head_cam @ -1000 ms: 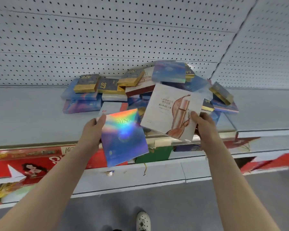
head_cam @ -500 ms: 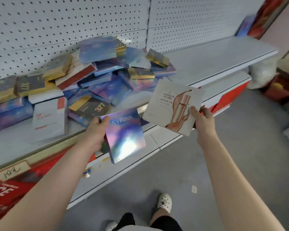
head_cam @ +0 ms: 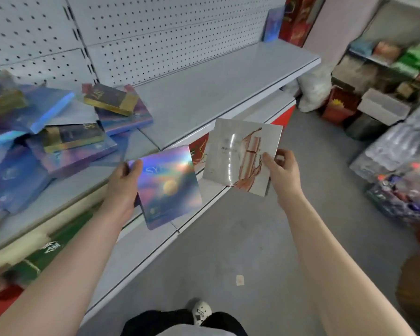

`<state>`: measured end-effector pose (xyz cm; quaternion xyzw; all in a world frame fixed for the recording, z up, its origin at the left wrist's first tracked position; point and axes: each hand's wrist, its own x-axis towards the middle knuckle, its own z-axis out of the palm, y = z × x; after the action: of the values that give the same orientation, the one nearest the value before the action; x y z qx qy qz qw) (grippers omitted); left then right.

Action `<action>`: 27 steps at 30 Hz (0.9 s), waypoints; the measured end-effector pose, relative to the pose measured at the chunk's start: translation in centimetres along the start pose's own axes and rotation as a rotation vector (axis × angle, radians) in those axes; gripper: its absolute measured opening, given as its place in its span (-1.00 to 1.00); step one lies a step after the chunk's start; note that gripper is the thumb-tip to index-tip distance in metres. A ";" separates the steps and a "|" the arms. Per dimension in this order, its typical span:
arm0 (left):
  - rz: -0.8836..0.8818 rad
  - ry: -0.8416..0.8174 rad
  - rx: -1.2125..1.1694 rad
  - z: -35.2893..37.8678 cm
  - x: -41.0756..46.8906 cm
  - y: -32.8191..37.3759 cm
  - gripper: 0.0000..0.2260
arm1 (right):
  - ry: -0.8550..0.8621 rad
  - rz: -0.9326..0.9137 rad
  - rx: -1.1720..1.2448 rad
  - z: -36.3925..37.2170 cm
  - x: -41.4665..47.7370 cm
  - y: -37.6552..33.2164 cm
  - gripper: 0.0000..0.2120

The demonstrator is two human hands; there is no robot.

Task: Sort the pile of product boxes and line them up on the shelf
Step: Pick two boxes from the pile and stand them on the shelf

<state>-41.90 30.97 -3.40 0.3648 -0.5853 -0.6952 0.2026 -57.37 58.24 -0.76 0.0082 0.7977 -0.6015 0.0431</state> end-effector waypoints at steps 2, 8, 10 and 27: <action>0.033 -0.018 -0.009 2.8 1.6 0.5 -0.71 | 0.011 -0.006 0.001 -0.9 3.0 -0.1 -0.89; 0.102 -0.026 0.072 11.4 7.9 2.7 -0.61 | 0.029 -0.008 0.006 -1.9 12.2 -0.3 -0.89; 0.123 -0.039 0.073 14.0 11.0 3.3 -0.53 | 0.043 -0.018 0.002 -2.0 15.6 -0.6 -0.89; 0.113 -0.188 -0.028 40.1 30.2 9.5 -0.61 | 0.068 -0.055 0.068 -5.6 44.6 -3.2 -0.77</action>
<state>-92.80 34.07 -0.50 0.2614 -0.6118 -0.7219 0.1906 -102.38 60.99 0.32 0.0083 0.7777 -0.6285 -0.0008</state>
